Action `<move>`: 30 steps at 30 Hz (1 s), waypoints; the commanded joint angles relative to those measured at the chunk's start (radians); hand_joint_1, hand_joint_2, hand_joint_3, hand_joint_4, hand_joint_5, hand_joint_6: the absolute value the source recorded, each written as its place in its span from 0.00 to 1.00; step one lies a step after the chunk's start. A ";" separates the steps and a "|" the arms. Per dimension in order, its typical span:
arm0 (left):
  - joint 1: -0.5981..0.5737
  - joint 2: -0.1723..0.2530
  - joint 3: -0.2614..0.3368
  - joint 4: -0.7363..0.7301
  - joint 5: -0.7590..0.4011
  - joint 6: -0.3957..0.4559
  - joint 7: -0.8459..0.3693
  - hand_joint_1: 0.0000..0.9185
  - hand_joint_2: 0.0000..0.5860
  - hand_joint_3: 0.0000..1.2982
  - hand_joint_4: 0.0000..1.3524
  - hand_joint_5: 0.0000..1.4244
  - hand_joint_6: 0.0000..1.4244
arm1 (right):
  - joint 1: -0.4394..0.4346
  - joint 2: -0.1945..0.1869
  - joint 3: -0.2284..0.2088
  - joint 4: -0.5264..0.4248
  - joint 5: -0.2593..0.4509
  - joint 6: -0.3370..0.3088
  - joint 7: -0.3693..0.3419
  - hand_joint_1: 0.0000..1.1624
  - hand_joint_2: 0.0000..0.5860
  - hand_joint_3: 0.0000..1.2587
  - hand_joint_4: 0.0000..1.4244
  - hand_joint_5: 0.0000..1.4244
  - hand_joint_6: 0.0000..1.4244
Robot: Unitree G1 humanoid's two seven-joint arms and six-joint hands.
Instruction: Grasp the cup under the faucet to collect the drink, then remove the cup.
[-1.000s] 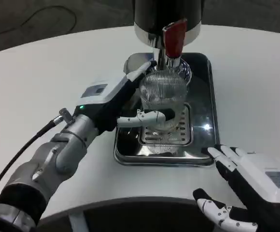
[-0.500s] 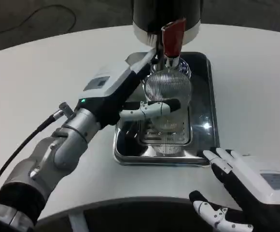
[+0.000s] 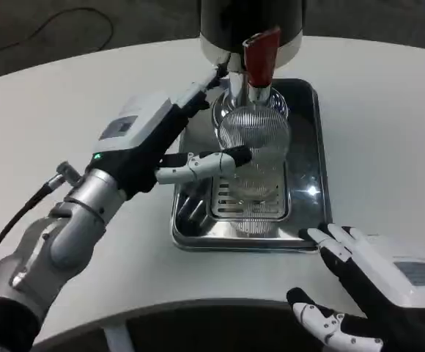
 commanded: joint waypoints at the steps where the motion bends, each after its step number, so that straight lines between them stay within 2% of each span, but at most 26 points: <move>1: 0.093 0.042 0.057 -0.102 -0.065 -0.024 -0.042 0.11 0.19 0.04 0.04 0.17 0.20 | -0.012 0.005 -0.003 0.007 0.002 0.004 0.003 0.14 0.75 0.06 0.00 0.00 0.00; 5: 0.180 0.061 0.120 -0.211 -0.143 -0.041 -0.074 0.09 0.19 0.06 0.07 0.19 0.22 | -0.023 0.005 -0.007 0.016 0.006 0.008 0.002 0.14 0.75 0.06 0.00 0.00 0.00; 10: 0.267 0.070 0.219 -0.345 -0.281 -0.066 -0.124 0.01 0.19 0.15 0.15 0.24 0.27 | -0.036 0.004 -0.008 0.028 0.009 0.013 0.001 0.14 0.75 0.06 0.00 0.00 0.00; 14: 0.293 0.077 0.269 -0.426 -0.398 -0.040 -0.214 0.00 0.20 0.18 0.19 0.27 0.26 | -0.041 0.005 -0.005 0.032 0.008 0.014 0.000 0.14 0.75 0.06 0.00 0.00 0.00; 16: 0.289 0.085 0.291 -0.481 -0.543 0.017 -0.333 0.00 0.20 0.18 0.18 0.26 0.23 | -0.043 0.006 -0.004 0.032 0.008 0.014 -0.002 0.14 0.75 0.06 0.00 0.00 0.00; 21: 0.256 0.092 0.332 -0.564 -0.739 0.168 -0.519 0.00 0.21 0.15 0.15 0.23 0.20 | -0.051 0.012 -0.002 0.030 0.004 0.013 -0.005 0.14 0.75 0.06 0.00 0.00 0.00; 27: 0.169 0.093 0.355 -0.561 -0.852 0.349 -0.668 0.00 0.21 0.13 0.11 0.20 0.17 | -0.055 0.021 0.008 0.025 -0.007 0.012 -0.002 0.14 0.75 0.05 0.00 0.00 0.00; 30: 0.136 0.090 0.363 -0.554 -0.868 0.403 -0.708 0.00 0.21 0.12 0.09 0.18 0.15 | -0.052 0.023 0.010 0.022 -0.010 0.012 -0.001 0.14 0.75 0.05 0.00 0.00 0.00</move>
